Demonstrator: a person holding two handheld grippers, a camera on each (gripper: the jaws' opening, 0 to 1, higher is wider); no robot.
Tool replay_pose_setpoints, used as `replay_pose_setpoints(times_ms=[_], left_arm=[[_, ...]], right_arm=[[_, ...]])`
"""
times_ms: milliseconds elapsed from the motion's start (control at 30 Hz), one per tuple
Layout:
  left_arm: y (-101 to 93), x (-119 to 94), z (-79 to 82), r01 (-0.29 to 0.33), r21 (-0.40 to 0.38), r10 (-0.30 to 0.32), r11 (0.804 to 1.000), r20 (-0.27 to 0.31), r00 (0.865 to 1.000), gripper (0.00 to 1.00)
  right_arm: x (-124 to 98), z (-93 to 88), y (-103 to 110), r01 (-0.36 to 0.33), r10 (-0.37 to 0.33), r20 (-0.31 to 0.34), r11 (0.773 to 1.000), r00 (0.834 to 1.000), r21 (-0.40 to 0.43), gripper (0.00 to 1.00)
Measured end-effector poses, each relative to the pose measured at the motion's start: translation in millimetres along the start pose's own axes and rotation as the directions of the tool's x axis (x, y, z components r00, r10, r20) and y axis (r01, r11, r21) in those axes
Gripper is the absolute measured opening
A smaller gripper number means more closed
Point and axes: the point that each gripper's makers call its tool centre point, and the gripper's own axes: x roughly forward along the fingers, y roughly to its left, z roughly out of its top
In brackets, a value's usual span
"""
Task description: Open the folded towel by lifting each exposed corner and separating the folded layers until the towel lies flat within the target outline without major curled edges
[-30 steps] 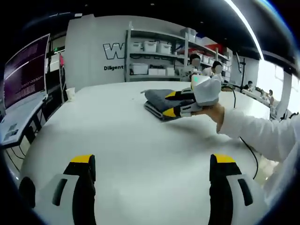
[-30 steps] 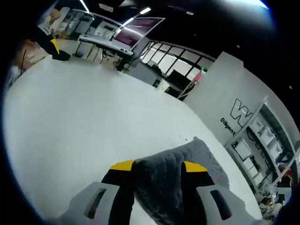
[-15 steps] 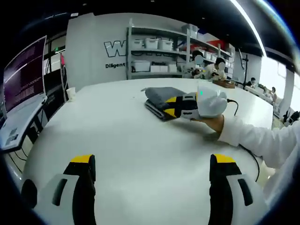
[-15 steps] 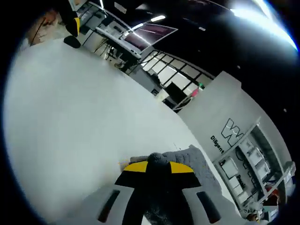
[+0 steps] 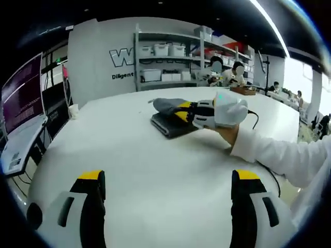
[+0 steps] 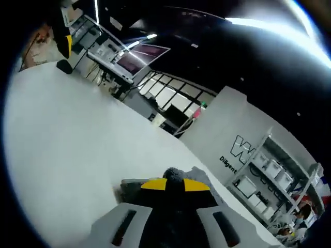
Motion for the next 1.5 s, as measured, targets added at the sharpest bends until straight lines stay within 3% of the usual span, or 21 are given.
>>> replay_pose_setpoints(times_ms=[333,700,1500], left_arm=[[-3.0,0.1,1.0,-0.002,0.006,0.002,1.0,-0.001,1.0,1.0],[-2.4,1.7,-0.9,0.0,-0.001,0.0,1.0,-0.005,1.0,1.0],[-0.6,4.7,-1.7,0.011,-0.01,-0.011,1.0,-0.009,1.0,1.0]], right_arm=[[-14.7,-14.9,-38.5,0.094,-0.096,0.023,0.993,0.995,0.076,0.02],[-25.6,-32.2,-63.2,0.159,-0.163,0.016,0.975,0.986,0.154,0.02],[-54.4,-75.5,-111.3,0.303,-0.294,-0.073,0.919,0.953,0.253,0.02]])
